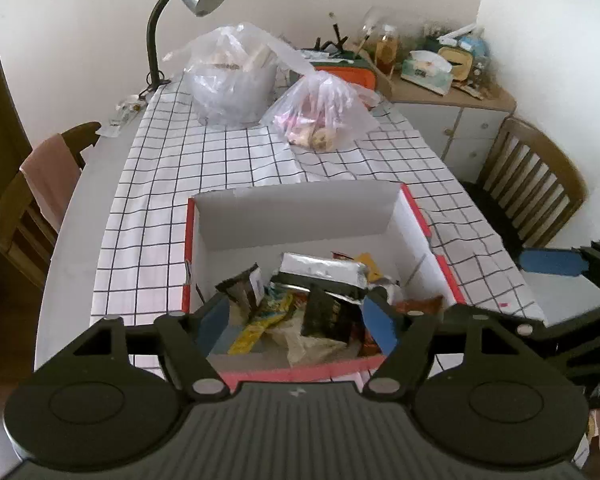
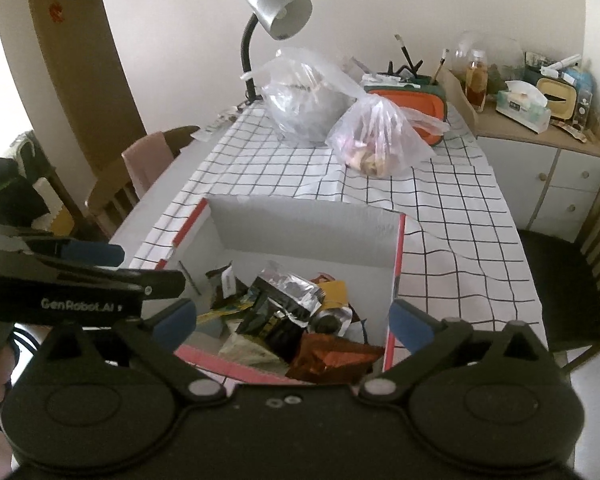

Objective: Organize snacks

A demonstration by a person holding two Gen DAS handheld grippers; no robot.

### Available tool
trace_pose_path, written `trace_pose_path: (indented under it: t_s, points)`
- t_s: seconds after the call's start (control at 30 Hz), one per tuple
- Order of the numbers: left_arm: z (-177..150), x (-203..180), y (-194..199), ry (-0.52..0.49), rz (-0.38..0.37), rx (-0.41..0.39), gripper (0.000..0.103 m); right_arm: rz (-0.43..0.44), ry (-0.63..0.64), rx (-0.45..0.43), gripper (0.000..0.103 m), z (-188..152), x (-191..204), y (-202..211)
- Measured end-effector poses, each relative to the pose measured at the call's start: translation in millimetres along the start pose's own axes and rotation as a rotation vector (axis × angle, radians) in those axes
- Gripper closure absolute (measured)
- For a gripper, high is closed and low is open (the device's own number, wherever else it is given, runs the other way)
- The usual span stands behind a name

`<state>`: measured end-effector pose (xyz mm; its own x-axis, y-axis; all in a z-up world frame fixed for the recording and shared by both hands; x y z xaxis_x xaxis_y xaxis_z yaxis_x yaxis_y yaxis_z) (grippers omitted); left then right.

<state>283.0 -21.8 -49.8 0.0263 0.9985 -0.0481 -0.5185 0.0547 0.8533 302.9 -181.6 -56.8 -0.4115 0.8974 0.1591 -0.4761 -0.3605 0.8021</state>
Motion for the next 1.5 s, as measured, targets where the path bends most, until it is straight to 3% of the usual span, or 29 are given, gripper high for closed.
trace_pose_path:
  t_s: [0.13, 0.33, 0.53, 0.8, 1.5]
  points:
    - [-15, -3, 15, 0.011, -0.003, -0.025, 0.026, 0.013, -0.004, -0.024, 0.0, -8, -1, 14]
    - [-36, -3, 36, 0.034, 0.01, -0.064, 0.015, 0.037, -0.038, -0.051, 0.0, -21, -5, 31]
    - [-51, -3, 51, 0.059, -0.027, -0.081, 0.001, 0.053, -0.059, -0.072, 0.0, -32, -5, 44]
    - [-62, -5, 63, 0.083, -0.024, -0.1, 0.001, 0.085, -0.117, -0.081, 0.0, -41, -10, 55]
    - [-61, -4, 79, 0.093, 0.015, -0.135, 0.001, 0.065, -0.106, -0.111, 0.0, -44, 1, 66]
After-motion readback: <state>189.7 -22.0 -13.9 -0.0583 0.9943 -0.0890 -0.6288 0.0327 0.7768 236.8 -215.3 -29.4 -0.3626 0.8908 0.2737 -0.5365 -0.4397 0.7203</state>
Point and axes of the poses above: each gripper's, at about its wrist camera, not at the fingertips, and y roughly against the way its jaws point, x to its left, z to its top, the point moved 5 cm from there along -y, roughly the way its jaws point, and after that the axes turned 10 degrees about x, right-handed, at the moved point
